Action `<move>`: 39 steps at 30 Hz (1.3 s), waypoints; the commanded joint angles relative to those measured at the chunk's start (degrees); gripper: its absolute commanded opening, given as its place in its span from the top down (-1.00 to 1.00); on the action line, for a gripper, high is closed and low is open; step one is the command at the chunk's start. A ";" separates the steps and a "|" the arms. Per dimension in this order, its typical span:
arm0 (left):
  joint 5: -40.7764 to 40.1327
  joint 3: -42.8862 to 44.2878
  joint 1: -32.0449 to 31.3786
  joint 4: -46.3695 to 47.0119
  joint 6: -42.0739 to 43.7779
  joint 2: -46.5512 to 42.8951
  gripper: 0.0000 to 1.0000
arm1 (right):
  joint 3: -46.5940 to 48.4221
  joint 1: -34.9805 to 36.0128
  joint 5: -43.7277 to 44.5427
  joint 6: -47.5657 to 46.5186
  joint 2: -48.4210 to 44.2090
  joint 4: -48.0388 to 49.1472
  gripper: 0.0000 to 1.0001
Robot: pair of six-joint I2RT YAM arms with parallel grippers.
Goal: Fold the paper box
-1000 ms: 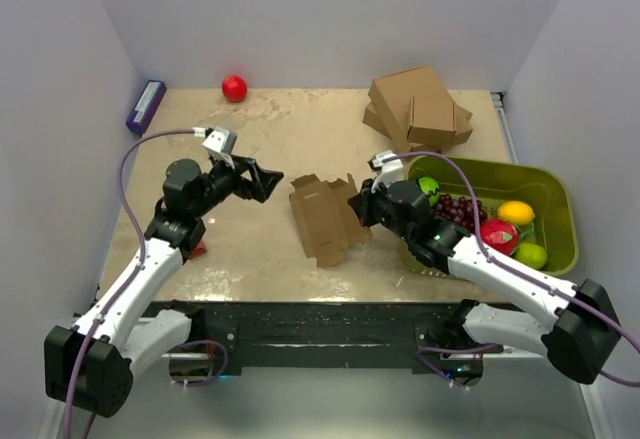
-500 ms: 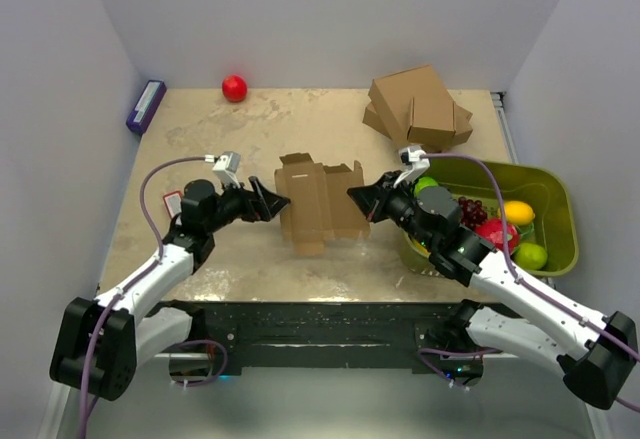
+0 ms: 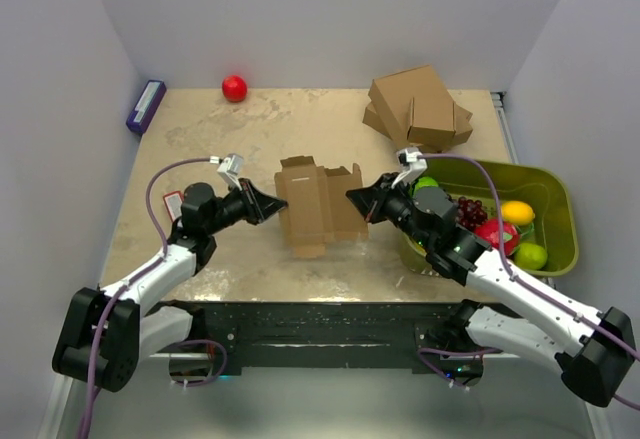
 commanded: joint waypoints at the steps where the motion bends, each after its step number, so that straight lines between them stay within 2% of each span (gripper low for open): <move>1: 4.45 4.26 -0.01 -1.66 5.12 -0.42 1.00 | -0.33 -0.24 0.28 0.81 1.45 1.96 1.00; 3: 4.72 6.82 -0.01 -8.94 11.33 -0.25 1.00 | 0.19 -0.24 1.32 -0.59 2.24 0.21 0.61; 4: 5.07 9.88 -0.01 -11.75 13.72 0.01 1.00 | 1.24 -0.24 1.85 -1.55 2.59 -0.67 0.30; 5: 5.60 11.73 -0.01 -17.87 16.71 0.97 1.00 | 2.12 -0.15 2.64 -4.43 3.73 -3.55 -0.62; 6: 7.60 13.67 -0.01 -21.50 23.70 1.85 1.00 | 4.56 -0.33 4.30 -6.29 4.61 -5.32 -0.84; 7: 7.88 18.30 -0.01 -25.89 27.33 2.99 1.00 | 5.89 -0.41 5.36 -8.57 5.75 -6.81 -0.95; 8: 7.54 20.69 -0.01 -34.72 30.59 5.35 1.00 | 7.04 -0.50 6.16 -13.12 7.94 -9.61 -0.98; 9: 7.19 22.46 0.08 -37.42 34.97 6.60 1.00 | 8.96 -0.68 5.73 -15.69 8.74 -10.25 -0.98; 11: 8.23 26.68 0.08 -43.21 38.34 9.58 1.00 | 10.47 -0.77 3.54 -22.87 9.80 -10.43 -0.97; 15: 14.38 31.08 0.08 -50.00 45.72 13.02 1.00 | 13.19 -0.68 0.19 -29.94 10.42 -9.47 -0.97; 17: 14.65 32.23 0.17 -53.77 48.01 13.37 1.00 | 14.60 -0.68 -1.56 -34.49 11.12 -10.86 -0.97; 19: 15.18 32.93 0.08 -55.19 50.13 13.20 1.00 | 16.54 -0.68 -2.62 -38.81 12.95 -11.92 -0.96; 28: 17.64 32.85 0.08 -55.38 51.45 12.59 1.00 | 21.46 -0.68 -7.36 -41.55 21.40 -13.60 -0.76; 38: 19.31 32.85 -0.10 -55.20 51.72 12.85 1.00 | 22.26 0.37 -10.89 -41.20 26.32 -12.37 -0.38; 39: 19.75 32.67 -0.01 -55.20 51.72 12.85 1.00 | 22.26 0.46 -10.97 -41.03 26.94 -11.93 -0.27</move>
